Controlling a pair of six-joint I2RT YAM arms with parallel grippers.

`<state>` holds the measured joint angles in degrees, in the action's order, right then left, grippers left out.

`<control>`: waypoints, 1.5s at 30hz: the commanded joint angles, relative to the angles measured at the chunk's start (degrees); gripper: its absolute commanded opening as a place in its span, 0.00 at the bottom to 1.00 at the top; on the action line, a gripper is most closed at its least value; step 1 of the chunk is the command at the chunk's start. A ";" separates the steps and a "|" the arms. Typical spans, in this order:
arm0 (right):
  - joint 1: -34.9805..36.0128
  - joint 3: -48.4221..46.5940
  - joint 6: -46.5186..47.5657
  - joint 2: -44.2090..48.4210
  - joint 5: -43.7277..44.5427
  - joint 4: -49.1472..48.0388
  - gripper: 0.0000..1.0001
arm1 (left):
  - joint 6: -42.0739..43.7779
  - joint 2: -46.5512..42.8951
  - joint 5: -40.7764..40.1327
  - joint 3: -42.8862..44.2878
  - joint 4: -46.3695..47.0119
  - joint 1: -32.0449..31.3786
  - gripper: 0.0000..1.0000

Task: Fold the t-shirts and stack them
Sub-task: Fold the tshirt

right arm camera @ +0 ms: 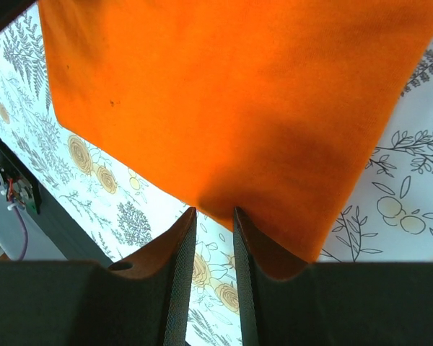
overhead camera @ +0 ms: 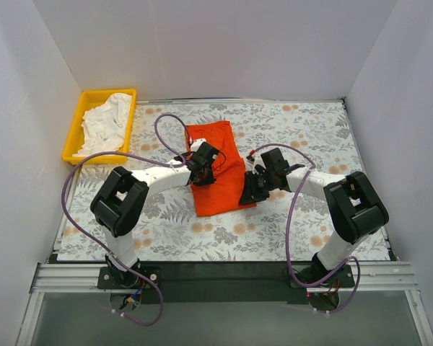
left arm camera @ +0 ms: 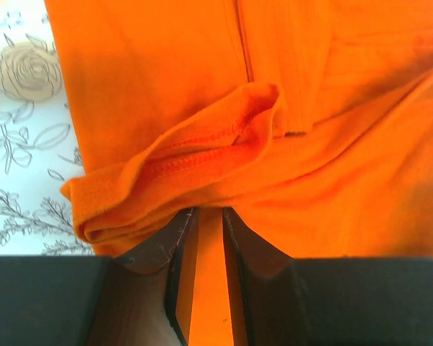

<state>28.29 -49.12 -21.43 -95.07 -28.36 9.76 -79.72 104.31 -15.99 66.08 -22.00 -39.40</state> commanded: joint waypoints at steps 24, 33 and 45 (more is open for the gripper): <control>-3.68 -14.49 -0.01 -2.49 -4.07 -0.44 0.31 | 5.90 -4.63 0.77 7.94 3.63 8.19 0.25; -9.22 -28.65 -0.63 -14.52 -8.73 -0.97 0.31 | 1.51 -8.60 11.41 -3.41 12.49 10.91 0.21; -12.73 -29.73 -1.68 -27.63 -10.92 -10.79 0.29 | -0.26 1.24 19.33 -9.22 21.56 17.42 0.13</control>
<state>17.80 -80.62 -22.37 -123.00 -37.39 5.08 -79.92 104.73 1.23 57.74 -3.20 -22.76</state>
